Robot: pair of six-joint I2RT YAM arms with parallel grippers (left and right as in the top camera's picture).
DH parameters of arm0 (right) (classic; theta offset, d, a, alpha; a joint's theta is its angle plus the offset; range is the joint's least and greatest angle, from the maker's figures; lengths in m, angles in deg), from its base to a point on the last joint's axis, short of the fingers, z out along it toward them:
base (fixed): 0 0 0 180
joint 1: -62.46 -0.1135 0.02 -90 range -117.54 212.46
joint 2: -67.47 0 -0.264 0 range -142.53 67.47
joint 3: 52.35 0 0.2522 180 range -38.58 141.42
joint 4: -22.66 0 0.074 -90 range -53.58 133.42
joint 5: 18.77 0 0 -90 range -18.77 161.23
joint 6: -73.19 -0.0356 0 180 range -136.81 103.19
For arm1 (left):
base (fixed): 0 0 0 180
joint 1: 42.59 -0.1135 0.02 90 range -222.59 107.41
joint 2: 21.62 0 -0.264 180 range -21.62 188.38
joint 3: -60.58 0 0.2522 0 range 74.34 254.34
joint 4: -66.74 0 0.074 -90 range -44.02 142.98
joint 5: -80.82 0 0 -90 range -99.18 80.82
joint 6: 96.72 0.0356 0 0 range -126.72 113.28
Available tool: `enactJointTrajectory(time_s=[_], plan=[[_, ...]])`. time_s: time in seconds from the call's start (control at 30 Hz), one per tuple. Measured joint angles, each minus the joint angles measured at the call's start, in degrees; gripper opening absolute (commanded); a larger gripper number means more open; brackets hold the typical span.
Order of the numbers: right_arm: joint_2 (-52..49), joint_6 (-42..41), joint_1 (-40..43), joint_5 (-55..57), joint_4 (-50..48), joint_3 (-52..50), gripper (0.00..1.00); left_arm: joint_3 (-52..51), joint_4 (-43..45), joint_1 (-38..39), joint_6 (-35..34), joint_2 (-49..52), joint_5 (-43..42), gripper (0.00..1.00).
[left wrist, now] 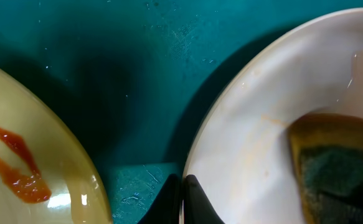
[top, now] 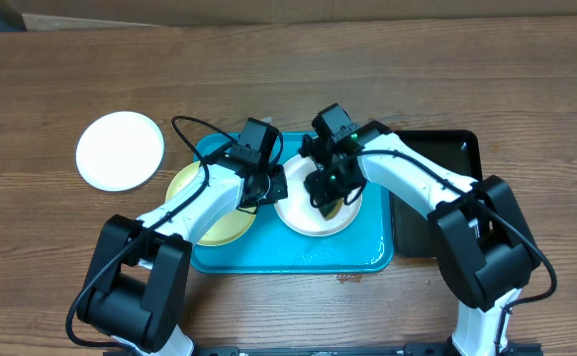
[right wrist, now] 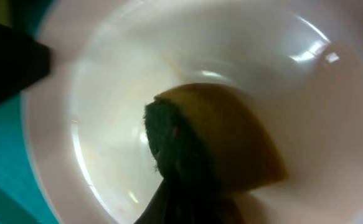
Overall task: Clean dirty plates on tray and stack at the side
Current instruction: 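Rub the sponge across the white plate's surface with the right gripper, then move the sponge back into the black tray and open the right gripper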
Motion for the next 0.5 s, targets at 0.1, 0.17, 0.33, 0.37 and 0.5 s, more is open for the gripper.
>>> enactJointTrajectory(time_s=[0.1,0.17,0.33,0.37,0.5], plan=[[-1.0,0.2,0.6,-2.8,1.6,3.7,0.04,0.0,0.0,0.0,0.0,0.0,-0.3,0.05],[-1.2,0.4,1.6,-4.2,3.9,7.0,0.04,0.0,0.1,0.1,0.1,0.0,-0.3,0.05],[-1.2,0.8,6.8,-5.6,12.0,15.0,0.04,0.0,0.2,0.1,0.2,0.0,-0.3,0.06],[-1.2,0.8,8.0,-5.6,13.2,16.0,0.04,0.0,0.2,0.1,0.2,0.0,-0.3,0.07],[-1.2,1.0,12.3,-4.9,16.7,16.8,0.04,0.0,0.2,0.1,0.2,0.0,-0.3,0.14]])
